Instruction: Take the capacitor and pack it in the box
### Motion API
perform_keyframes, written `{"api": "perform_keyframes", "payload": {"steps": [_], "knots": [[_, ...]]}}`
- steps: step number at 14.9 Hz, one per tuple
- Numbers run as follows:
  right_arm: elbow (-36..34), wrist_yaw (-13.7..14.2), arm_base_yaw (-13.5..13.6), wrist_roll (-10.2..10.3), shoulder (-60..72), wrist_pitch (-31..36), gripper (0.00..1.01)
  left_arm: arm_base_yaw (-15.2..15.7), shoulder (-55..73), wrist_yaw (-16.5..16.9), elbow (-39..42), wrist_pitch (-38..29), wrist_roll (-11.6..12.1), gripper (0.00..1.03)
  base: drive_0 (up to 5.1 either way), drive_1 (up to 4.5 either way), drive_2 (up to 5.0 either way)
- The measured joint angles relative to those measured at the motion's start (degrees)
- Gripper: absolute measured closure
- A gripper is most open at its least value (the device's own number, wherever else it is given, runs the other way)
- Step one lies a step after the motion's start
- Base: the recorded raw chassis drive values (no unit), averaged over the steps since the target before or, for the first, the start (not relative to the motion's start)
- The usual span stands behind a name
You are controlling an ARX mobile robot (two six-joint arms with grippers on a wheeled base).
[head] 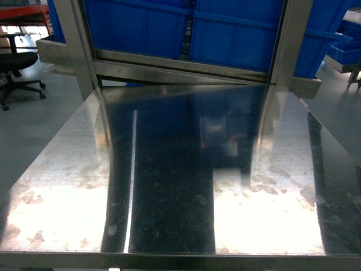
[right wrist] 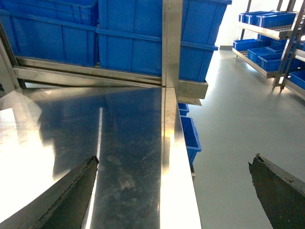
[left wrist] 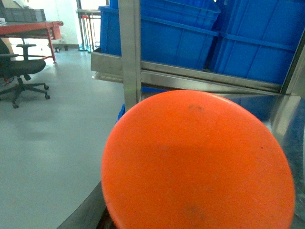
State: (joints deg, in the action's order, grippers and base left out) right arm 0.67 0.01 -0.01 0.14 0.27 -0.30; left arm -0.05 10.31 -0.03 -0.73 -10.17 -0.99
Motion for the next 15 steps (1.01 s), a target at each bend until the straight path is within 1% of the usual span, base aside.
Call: {"api": "perform_keyframes", "payload": {"steps": [1,2,3,5,15], "knots": [[0.0,0.0,0.0,0.0,0.0,0.0,0.03,0.0,-0.7,0.0,0.0,0.8,0.0,0.58,0.0,0.00,0.0],[0.0,0.0,0.0,0.0,0.0,0.0,0.03,0.0,-6.4,0.2,0.0,9.7,0.0,0.58,0.0,0.00,0.0],[0.0,0.0,0.0,0.0,0.0,0.0,0.03,0.0,-10.0,0.0,0.0,9.8,0.0,0.58,0.0,0.00,0.0],[0.0,0.0,0.0,0.0,0.0,0.0,0.03,0.0,-9.9,0.0,0.0,11.0,0.1,0.58,0.0,0.00,0.0],[0.0,0.0,0.0,0.0,0.0,0.0,0.03,0.0,-9.9,0.0,0.0,10.6,0.2,0.58,0.0,0.00,0.0]]}}
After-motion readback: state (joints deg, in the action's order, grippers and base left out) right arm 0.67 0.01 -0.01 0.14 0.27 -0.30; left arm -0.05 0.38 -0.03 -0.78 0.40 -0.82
